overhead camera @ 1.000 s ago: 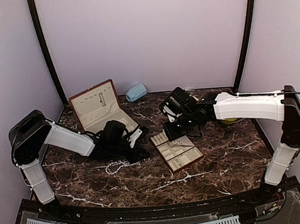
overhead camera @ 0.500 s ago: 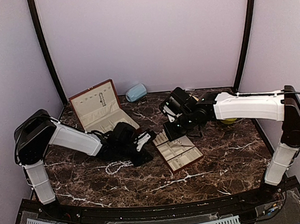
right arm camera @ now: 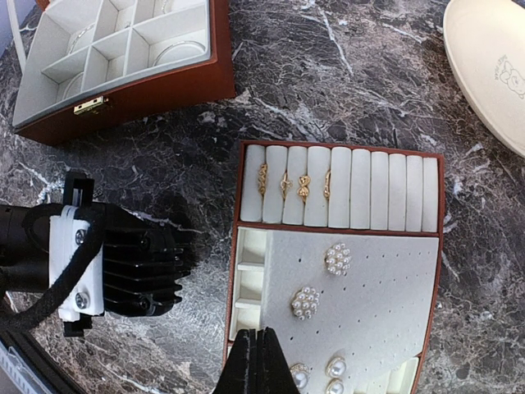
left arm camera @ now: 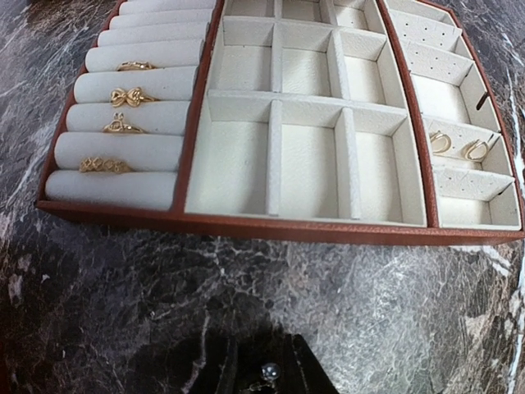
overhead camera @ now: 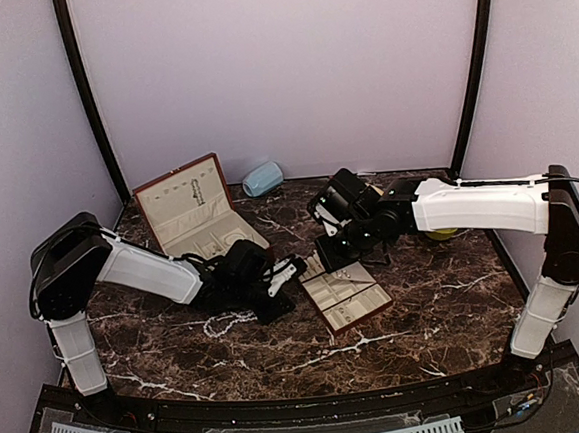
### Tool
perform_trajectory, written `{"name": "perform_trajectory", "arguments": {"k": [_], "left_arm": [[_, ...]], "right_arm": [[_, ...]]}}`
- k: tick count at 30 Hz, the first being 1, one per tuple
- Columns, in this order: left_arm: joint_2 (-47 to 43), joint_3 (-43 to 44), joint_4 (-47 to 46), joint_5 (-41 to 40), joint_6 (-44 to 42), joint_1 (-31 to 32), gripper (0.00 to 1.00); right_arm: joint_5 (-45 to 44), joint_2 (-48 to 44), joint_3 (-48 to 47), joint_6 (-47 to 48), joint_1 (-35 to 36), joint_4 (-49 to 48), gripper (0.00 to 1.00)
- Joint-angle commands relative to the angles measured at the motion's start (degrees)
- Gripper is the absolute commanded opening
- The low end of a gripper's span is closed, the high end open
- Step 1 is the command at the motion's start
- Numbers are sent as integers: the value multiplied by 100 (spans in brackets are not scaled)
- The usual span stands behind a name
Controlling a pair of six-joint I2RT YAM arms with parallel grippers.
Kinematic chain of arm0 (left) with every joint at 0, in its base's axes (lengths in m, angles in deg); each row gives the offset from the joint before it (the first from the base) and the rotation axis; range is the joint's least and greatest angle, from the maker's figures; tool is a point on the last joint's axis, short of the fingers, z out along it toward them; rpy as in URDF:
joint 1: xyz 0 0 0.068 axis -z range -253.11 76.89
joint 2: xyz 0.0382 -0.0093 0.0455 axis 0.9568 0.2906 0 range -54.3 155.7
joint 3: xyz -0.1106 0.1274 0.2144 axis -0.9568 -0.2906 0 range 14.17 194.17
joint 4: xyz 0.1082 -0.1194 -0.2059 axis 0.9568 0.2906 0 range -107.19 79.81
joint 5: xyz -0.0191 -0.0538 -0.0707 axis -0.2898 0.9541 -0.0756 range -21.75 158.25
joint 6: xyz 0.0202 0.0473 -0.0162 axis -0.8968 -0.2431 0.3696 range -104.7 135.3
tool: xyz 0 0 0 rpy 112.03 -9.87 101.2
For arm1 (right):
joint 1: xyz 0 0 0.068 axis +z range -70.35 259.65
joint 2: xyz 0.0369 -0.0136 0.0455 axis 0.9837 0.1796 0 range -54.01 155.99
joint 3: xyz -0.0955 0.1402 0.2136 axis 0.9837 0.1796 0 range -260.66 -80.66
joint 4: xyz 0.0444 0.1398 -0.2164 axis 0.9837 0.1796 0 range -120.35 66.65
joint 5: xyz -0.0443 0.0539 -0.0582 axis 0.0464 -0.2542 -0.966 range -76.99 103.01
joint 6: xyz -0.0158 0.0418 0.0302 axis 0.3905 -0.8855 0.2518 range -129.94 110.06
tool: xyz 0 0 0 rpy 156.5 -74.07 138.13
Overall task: Organize the mixed jewelry
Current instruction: Pick up the earring from the center of the board.
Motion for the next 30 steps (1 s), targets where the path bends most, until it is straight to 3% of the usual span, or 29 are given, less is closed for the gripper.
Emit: {"name": "perform_trajectory", "arguments": {"k": [1,18,30], "left_arm": [[-52,-4,290,-219,-85,79,23],[-414,-120,-40,11,428,127,13],[-462,-5,-510,151,911,132,12]], "right_arm": [[55,11,-27,14,5,-267,0],[29,7,-55,17,11,-265,0],[29,-19,-29,31,14,-306,0]]}}
